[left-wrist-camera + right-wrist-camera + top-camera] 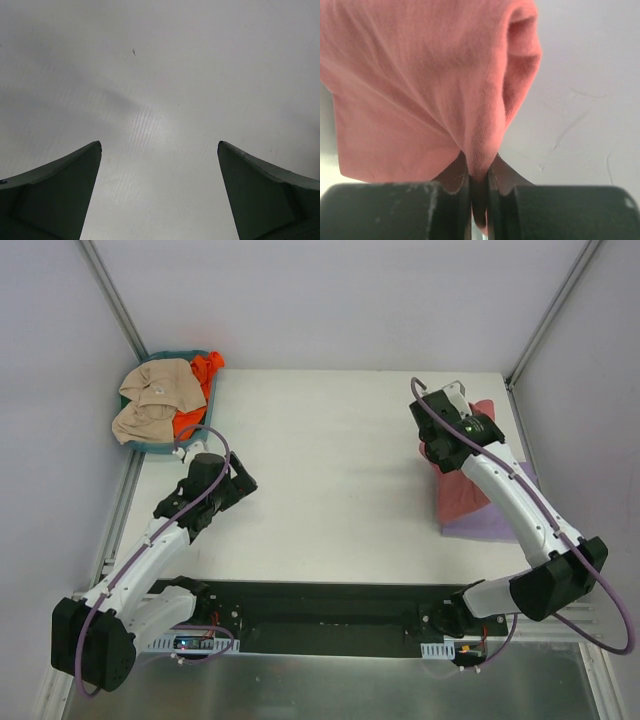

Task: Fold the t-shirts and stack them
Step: Put the neatly folded tshirt into the corner of the board with the right arm

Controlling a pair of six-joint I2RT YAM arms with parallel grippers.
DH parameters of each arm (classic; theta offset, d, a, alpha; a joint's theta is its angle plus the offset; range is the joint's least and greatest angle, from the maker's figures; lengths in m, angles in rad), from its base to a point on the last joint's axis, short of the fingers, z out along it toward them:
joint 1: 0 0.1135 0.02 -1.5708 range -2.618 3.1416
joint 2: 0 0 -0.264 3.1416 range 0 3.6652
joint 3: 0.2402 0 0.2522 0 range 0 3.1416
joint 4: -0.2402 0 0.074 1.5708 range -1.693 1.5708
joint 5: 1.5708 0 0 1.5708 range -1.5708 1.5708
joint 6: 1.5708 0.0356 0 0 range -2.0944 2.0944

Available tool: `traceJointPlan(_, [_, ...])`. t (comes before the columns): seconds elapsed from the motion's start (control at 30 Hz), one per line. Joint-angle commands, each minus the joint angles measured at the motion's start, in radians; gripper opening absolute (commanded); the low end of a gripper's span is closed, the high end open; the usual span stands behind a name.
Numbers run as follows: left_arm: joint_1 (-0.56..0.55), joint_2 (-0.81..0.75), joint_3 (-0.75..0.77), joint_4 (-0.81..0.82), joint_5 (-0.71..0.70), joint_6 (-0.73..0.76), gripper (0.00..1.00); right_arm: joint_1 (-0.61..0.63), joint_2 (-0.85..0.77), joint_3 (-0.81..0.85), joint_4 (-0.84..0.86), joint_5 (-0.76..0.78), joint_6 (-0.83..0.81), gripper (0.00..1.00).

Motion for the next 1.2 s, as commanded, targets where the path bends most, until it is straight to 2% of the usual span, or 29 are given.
traceJointPlan(0.0, [0.015,0.009,-0.005,-0.008,0.009,0.016,0.99,-0.090,-0.031,-0.089,0.047,-0.052,0.013,0.01])
traceJointPlan(0.13, [0.018,0.015,-0.002,-0.008,0.012,0.018,0.99,-0.218,-0.010,-0.166,0.138,-0.163,-0.008,0.01])
traceJointPlan(0.3, [0.022,0.024,-0.001,-0.009,0.010,0.021,0.99,-0.347,0.048,-0.202,0.188,-0.183,-0.003,0.01])
traceJointPlan(0.5, [0.025,0.032,0.002,-0.008,0.009,0.021,0.99,-0.429,0.105,-0.225,0.268,-0.186,-0.019,0.11])
traceJointPlan(0.57, [0.028,0.032,0.001,-0.008,0.010,0.023,0.99,-0.452,0.119,-0.226,0.283,-0.181,-0.020,0.35])
traceJointPlan(0.6, [0.028,0.032,0.002,-0.008,0.010,0.026,0.99,-0.463,0.126,-0.226,0.282,-0.175,-0.013,0.55])
traceJointPlan(0.63, [0.030,0.034,0.002,-0.008,0.009,0.026,0.99,-0.469,0.133,-0.222,0.276,-0.160,0.009,0.72])
traceJointPlan(0.7, [0.032,0.031,0.001,-0.008,0.010,0.024,0.99,-0.473,0.140,-0.205,0.242,-0.125,0.050,0.99])
traceJointPlan(0.73, [0.032,0.027,0.002,-0.008,0.010,0.026,0.99,-0.473,0.142,-0.191,0.222,-0.103,0.073,0.96])
traceJointPlan(0.9, [0.033,0.014,-0.002,-0.008,0.016,0.024,0.99,-0.478,0.107,-0.133,0.161,-0.086,0.179,0.96])
traceJointPlan(1.03, [0.033,0.006,-0.004,-0.008,0.021,0.023,0.99,-0.478,0.018,-0.139,0.174,-0.247,0.242,0.96])
traceJointPlan(1.17, [0.033,-0.003,-0.004,-0.008,0.035,0.024,0.99,-0.478,-0.129,-0.221,0.283,-0.463,0.253,0.96])
